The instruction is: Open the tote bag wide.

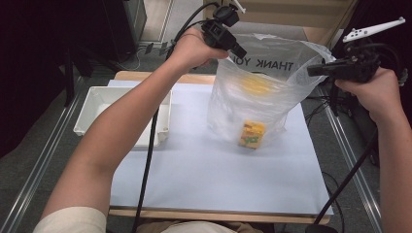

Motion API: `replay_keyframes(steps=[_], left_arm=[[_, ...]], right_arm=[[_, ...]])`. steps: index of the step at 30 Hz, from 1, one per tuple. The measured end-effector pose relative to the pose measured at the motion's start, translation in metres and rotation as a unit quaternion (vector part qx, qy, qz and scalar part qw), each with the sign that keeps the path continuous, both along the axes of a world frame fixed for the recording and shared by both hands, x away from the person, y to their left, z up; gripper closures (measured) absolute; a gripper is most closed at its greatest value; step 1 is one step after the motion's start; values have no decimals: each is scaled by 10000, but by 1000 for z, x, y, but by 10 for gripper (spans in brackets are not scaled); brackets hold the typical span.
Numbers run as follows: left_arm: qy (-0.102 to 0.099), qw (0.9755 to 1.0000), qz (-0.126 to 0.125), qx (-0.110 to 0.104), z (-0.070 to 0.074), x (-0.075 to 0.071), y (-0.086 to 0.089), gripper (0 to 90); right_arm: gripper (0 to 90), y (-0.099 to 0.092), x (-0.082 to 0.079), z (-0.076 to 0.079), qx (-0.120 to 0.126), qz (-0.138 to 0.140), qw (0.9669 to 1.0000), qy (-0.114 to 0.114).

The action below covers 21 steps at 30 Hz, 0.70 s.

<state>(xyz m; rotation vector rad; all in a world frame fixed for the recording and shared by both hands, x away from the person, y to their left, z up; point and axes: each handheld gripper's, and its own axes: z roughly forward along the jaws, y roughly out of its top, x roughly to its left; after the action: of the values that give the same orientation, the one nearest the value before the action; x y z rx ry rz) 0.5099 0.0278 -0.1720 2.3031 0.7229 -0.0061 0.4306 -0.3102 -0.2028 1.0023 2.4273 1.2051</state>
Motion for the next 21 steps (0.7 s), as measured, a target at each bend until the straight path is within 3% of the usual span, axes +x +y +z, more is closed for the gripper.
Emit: replay_keyframes(steps=[5, 11, 17, 21], left_arm=[[67, 10000, 47, -56, 2, 12, -11, 883], [87, 9997, 170, 127, 7, 33, -30, 887], [172, 9993, 276, 188, 9, 51, -42, 890], [276, 9988, 388, 57, -1, 64, -52, 891]], right_arm=[[900, 9, 19, 9, 8, -57, 10000, -28], [900, 29, 46, 15, -134, -49, 9998, 108], [900, 39, 65, 11, -120, -61, 9996, 242], [900, 49, 84, -1, -150, -120, 9991, 389]])
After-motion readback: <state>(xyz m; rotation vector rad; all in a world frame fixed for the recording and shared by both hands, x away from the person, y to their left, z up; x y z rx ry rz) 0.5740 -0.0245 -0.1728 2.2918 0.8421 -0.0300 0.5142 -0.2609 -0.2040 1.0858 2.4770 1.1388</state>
